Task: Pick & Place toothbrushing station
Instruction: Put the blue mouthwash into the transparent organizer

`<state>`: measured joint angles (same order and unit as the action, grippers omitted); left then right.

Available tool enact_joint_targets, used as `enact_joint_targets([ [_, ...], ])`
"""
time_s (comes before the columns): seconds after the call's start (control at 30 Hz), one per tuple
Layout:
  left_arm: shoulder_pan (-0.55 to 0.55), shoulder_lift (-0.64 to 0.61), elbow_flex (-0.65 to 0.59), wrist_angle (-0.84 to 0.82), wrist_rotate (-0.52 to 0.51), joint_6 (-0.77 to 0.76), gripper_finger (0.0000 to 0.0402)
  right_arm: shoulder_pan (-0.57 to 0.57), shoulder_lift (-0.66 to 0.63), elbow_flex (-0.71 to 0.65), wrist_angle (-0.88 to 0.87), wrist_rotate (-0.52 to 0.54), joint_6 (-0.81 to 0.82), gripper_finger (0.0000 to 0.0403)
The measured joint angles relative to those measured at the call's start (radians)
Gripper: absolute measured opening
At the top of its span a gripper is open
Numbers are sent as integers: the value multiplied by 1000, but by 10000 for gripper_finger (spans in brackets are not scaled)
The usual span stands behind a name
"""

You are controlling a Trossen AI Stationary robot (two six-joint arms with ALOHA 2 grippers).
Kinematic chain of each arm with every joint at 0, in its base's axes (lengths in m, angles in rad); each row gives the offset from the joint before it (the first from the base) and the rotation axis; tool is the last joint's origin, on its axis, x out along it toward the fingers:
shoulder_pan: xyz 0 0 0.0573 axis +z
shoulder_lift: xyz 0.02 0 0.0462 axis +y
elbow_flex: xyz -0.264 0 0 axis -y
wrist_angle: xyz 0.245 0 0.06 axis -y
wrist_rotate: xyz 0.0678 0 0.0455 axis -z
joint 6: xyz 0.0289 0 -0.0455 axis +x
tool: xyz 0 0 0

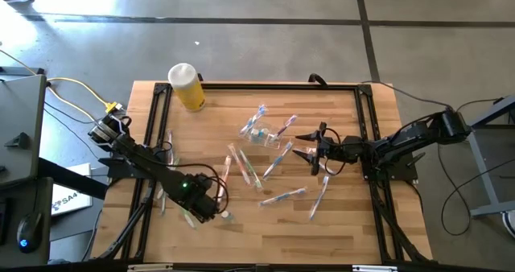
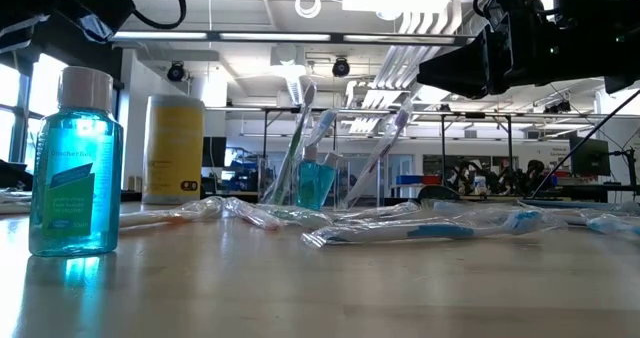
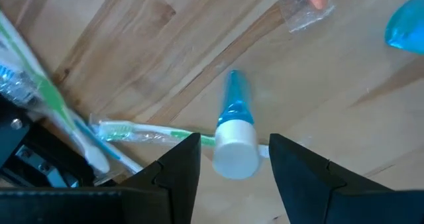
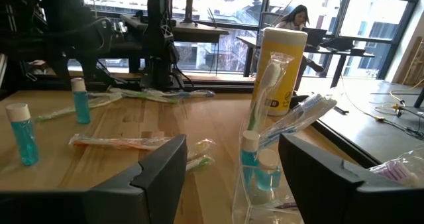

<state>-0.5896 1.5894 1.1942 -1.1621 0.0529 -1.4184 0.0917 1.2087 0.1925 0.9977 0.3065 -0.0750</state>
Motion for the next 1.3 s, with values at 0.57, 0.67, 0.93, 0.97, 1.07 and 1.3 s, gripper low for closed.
enact_joint_targets([
  [0.57, 20, -1, -126, 180, 57, 64, 173, 0, 0, 0, -1, 0, 4, 231],
  [0.67, 26, -1, -126, 176, 48, 81, 173, 0, 0, 0, -1, 0, 4, 231],
  [0.93, 27, -1, -126, 174, 47, 79, 116, 0, 0, 0, 0, 0, 4, 231],
  [0.97, 27, -1, -126, 174, 47, 80, 103, 0, 0, 0, 0, 0, 4, 231],
  [1.07, 27, -1, -126, 174, 47, 80, 84, 0, 0, 0, 0, 0, 4, 231],
  [1.3, 28, -1, -126, 164, 50, 147, 84, 0, 0, 0, 0, 0, 4, 231],
])
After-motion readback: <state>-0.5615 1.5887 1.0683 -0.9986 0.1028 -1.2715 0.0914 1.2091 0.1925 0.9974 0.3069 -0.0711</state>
